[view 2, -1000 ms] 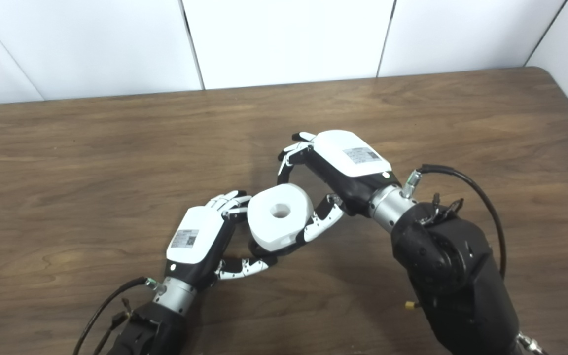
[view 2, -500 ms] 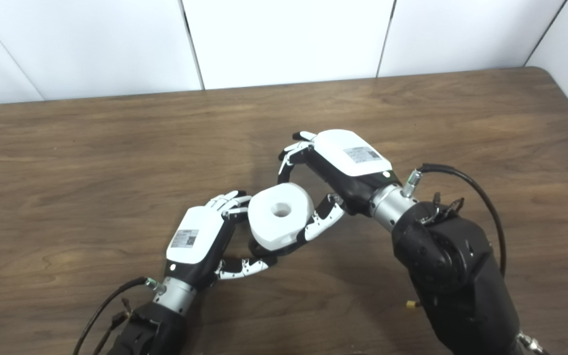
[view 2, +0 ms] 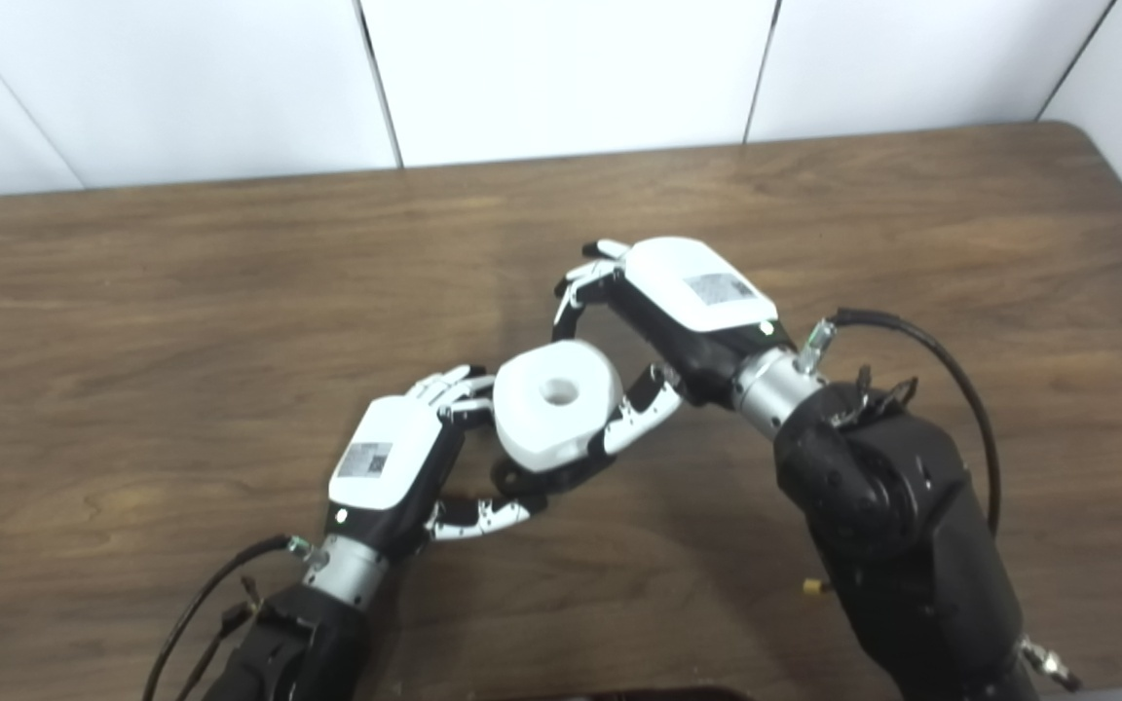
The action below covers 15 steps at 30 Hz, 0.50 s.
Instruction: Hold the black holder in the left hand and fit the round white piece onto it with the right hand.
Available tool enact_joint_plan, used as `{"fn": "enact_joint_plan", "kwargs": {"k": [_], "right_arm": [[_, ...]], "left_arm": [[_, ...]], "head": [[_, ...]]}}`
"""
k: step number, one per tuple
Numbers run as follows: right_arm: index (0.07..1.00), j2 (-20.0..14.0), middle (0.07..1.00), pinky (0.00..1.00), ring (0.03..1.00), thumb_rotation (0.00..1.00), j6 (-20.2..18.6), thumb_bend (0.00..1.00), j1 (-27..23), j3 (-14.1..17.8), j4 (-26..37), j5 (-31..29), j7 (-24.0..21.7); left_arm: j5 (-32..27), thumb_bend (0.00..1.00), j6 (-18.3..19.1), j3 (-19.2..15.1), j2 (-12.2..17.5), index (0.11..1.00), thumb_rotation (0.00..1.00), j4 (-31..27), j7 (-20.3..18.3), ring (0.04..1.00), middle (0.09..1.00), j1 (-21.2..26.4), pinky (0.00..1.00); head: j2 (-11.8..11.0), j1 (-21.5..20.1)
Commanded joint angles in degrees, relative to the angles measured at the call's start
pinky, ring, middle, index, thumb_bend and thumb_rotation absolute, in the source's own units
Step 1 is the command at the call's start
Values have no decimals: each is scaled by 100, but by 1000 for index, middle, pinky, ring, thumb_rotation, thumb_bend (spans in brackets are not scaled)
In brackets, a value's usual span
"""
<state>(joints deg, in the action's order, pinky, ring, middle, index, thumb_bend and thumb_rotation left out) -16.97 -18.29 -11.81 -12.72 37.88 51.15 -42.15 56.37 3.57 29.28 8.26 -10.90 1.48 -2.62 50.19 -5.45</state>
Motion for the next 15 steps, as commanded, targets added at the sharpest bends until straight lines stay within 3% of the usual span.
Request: {"fn": "enact_joint_plan", "kwargs": {"k": [1,15], "right_arm": [[484,-67,800,847,931,132,141,523,-167,55,25,68,134],[484,-123,803,842,940,132,76,523,-271,125,155,89,-89]], "left_arm": [[130,520,32,55,42,488,49,35,-215,885,816,-30,871],[118,520,63,37,48,488,49,7,-271,890,819,-23,876]], "head": [[1,-8],[28,-62]]}}
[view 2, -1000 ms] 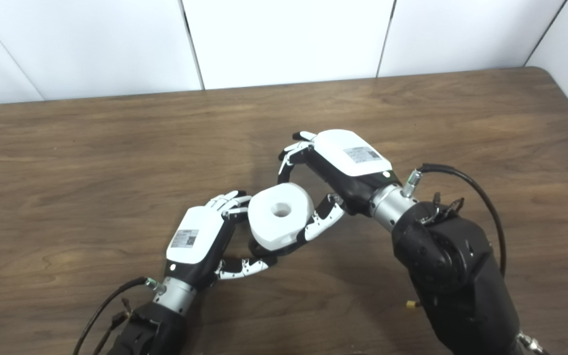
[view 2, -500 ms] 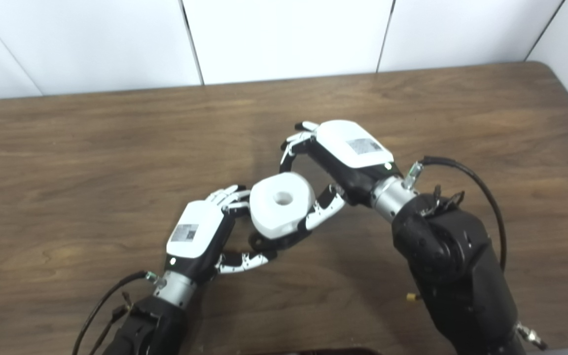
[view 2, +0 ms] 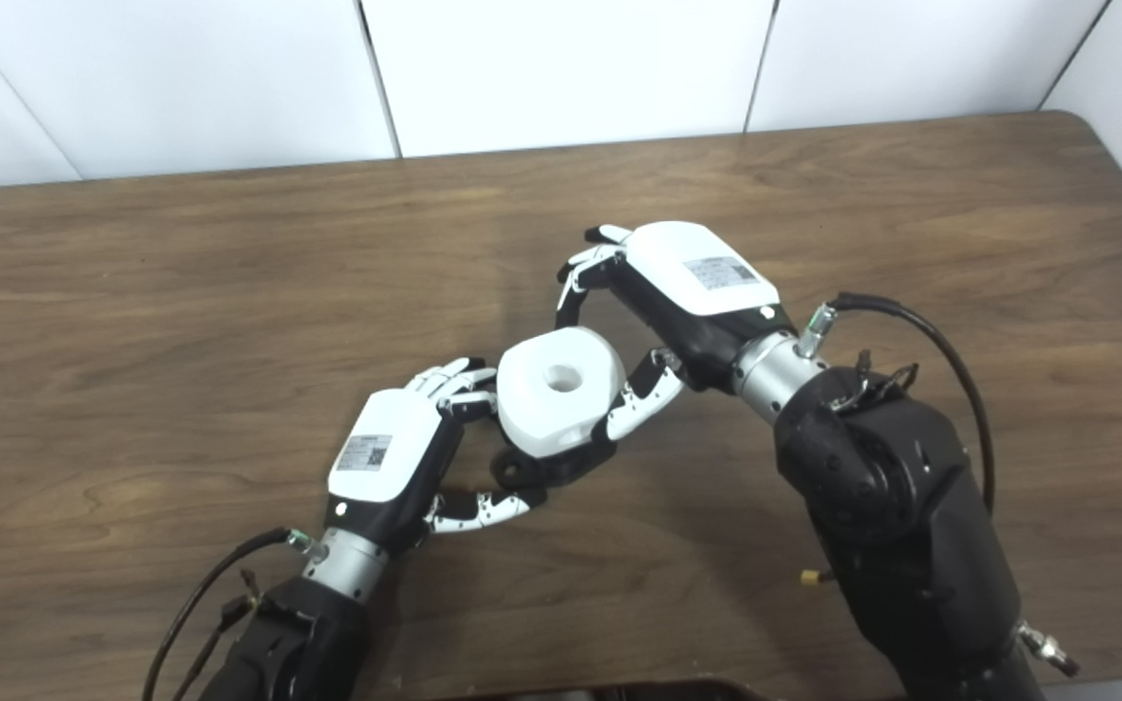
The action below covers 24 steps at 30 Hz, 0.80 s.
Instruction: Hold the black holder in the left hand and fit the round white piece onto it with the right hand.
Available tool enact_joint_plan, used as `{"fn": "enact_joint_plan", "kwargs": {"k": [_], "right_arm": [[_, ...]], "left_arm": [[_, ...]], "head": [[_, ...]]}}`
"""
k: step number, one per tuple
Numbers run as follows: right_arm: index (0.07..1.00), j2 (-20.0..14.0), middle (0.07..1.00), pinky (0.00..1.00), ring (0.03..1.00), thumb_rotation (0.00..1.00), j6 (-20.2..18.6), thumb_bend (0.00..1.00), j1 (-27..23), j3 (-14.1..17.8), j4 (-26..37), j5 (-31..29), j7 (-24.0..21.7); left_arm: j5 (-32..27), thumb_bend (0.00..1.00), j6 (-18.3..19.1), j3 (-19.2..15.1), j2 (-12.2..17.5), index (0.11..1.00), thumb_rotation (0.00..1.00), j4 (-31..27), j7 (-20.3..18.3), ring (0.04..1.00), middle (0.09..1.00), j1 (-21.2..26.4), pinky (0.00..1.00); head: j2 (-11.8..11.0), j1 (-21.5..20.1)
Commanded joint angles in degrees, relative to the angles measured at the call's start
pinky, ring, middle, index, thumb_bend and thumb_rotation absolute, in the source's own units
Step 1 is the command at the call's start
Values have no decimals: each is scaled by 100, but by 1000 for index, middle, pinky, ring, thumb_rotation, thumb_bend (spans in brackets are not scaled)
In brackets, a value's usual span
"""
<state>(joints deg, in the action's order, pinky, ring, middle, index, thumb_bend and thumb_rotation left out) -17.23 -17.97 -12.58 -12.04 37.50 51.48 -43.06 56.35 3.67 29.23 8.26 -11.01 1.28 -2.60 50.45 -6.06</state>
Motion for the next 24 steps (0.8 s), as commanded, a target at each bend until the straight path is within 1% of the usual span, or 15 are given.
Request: {"fn": "enact_joint_plan", "kwargs": {"k": [1,14,18,24], "right_arm": [[484,-103,803,841,941,133,42,523,-201,63,201,56,-21],[483,-139,803,824,945,133,-11,523,-216,93,303,-88,-226],[483,-137,804,835,944,133,-52,523,-213,94,355,-131,-315],[483,-101,798,828,939,133,-20,523,-198,83,373,-248,-332]], "left_arm": [[115,520,50,42,49,488,49,21,-252,890,818,-22,876],[117,520,54,43,43,488,49,30,-246,890,817,-17,880],[155,520,87,50,38,488,49,4,-278,890,818,-19,879],[164,520,74,58,37,488,49,42,-259,889,817,9,876]], "head": [[1,0],[28,-8],[28,-8],[28,0]]}}
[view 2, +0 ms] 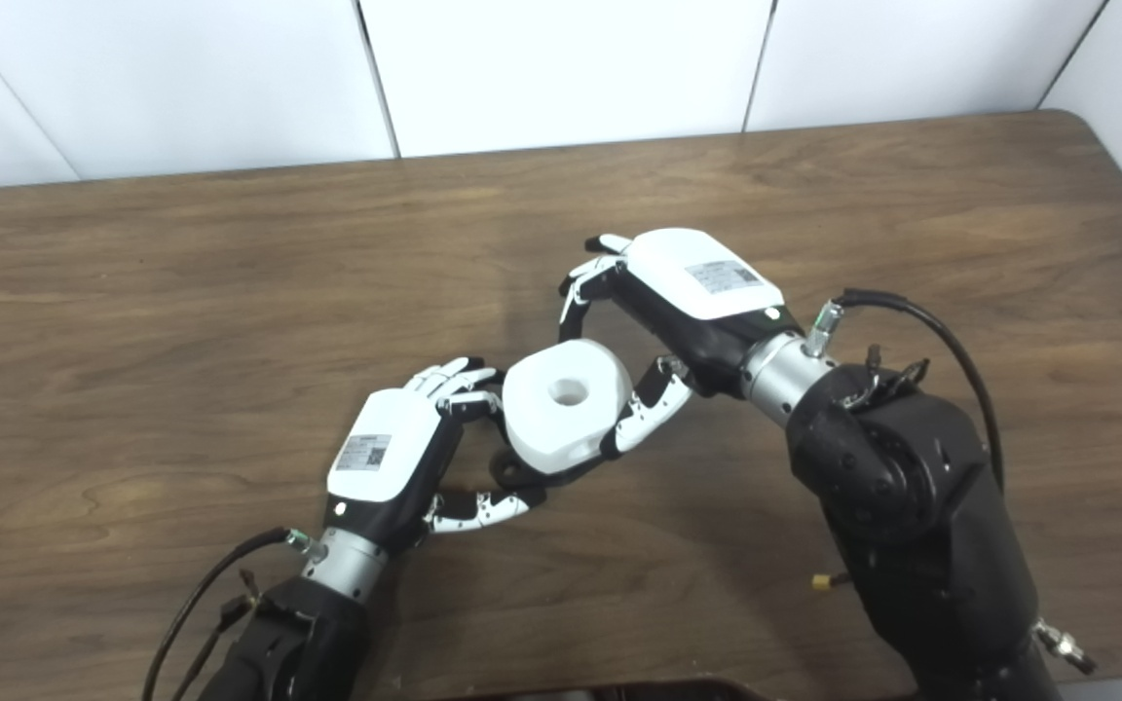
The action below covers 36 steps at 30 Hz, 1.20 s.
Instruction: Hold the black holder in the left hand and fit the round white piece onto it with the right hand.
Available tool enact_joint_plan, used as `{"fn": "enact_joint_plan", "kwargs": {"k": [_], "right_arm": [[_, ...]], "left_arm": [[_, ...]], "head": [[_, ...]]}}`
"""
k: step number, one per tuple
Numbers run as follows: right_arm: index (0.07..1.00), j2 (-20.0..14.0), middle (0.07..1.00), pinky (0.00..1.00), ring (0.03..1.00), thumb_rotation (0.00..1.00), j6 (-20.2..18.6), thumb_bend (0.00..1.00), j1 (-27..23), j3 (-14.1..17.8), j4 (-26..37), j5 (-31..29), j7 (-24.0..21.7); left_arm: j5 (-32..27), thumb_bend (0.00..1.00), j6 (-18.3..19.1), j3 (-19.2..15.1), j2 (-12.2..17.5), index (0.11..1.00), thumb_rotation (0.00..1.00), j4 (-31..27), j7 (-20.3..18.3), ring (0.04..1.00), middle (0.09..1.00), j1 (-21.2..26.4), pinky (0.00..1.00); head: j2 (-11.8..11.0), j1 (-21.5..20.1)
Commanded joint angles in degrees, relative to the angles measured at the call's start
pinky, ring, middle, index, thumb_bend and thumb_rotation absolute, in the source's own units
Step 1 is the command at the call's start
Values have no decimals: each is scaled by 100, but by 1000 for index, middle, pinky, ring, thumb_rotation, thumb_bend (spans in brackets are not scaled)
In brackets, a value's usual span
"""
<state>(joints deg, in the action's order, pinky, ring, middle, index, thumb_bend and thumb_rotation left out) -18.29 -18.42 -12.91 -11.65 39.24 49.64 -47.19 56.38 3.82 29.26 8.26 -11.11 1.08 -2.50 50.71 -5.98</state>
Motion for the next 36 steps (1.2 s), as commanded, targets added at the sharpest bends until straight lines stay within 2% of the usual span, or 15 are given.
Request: {"fn": "enact_joint_plan", "kwargs": {"k": [1,12,27,36], "right_arm": [[483,0,797,827,938,133,32,524,-162,33,211,-72,68],[483,49,803,825,947,134,-38,524,-158,-49,329,-10,-144],[484,99,812,870,953,131,133,522,-28,-103,173,146,16],[484,42,809,854,946,131,274,522,-27,-98,91,224,170]], "left_arm": [[156,520,51,56,36,488,49,59,-231,890,817,0,877],[138,520,56,50,22,488,50,66,-217,893,818,-4,881],[174,520,72,56,28,488,50,52,-234,892,820,4,880],[182,520,69,56,33,488,50,43,-236,893,820,5,879]], "head": [[2,-6],[5,-2],[10,18],[18,20]]}}
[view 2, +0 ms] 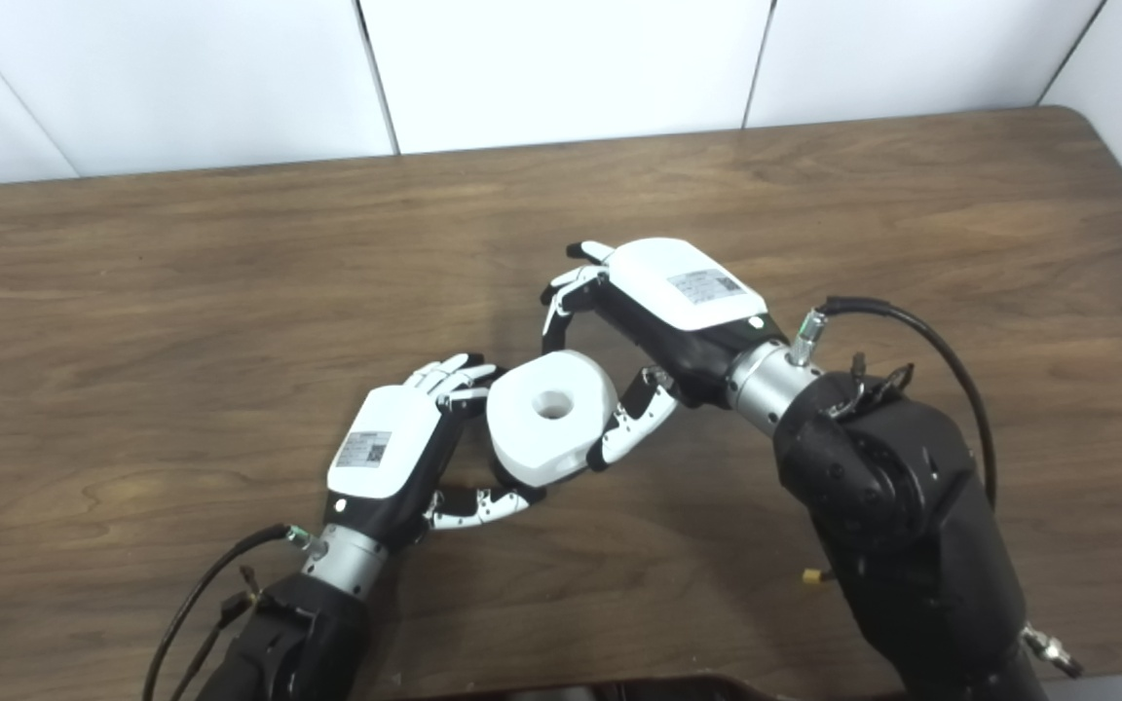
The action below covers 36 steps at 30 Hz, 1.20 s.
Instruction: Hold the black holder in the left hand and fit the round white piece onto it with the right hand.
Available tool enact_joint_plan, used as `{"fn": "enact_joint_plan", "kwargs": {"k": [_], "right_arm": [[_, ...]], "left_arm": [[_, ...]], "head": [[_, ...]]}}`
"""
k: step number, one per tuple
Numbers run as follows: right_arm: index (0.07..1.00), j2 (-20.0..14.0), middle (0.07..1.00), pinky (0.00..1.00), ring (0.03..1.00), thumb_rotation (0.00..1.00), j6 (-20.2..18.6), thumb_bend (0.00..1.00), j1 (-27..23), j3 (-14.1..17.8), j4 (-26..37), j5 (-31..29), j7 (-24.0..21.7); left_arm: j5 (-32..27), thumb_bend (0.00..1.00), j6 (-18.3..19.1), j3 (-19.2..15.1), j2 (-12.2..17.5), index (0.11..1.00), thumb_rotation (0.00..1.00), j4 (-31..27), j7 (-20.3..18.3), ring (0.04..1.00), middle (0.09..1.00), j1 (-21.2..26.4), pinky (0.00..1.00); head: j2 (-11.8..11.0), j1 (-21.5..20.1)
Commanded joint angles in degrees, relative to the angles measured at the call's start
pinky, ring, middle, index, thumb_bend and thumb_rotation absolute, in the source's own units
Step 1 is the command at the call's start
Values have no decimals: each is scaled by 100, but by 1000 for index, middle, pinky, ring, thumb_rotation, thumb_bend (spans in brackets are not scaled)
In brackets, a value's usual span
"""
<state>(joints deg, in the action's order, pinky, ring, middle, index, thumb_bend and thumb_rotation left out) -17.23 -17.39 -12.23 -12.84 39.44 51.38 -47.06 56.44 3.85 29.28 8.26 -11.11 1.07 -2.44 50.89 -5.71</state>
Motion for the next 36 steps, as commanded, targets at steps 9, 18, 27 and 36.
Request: {"fn": "enact_joint_plan", "kwargs": {"k": [9,18,27,36], "right_arm": [[484,-139,808,852,941,133,253,523,-167,67,50,148,162],[484,-152,805,847,940,132,311,523,-182,64,18,160,191],[484,-73,806,837,939,131,312,523,-163,34,43,94,174],[483,-4,802,832,937,132,296,523,-125,-22,64,120,145]], "left_arm": [[139,520,58,45,26,488,49,51,-227,893,818,-1,883],[120,520,54,40,16,488,49,46,-237,893,817,1,881],[134,520,73,42,-5,488,50,18,-262,891,816,4,881],[169,520,79,46,-36,488,50,4,-279,890,816,3,878]], "head": [[3,-21],[17,-15],[49,-3],[64,16]]}}
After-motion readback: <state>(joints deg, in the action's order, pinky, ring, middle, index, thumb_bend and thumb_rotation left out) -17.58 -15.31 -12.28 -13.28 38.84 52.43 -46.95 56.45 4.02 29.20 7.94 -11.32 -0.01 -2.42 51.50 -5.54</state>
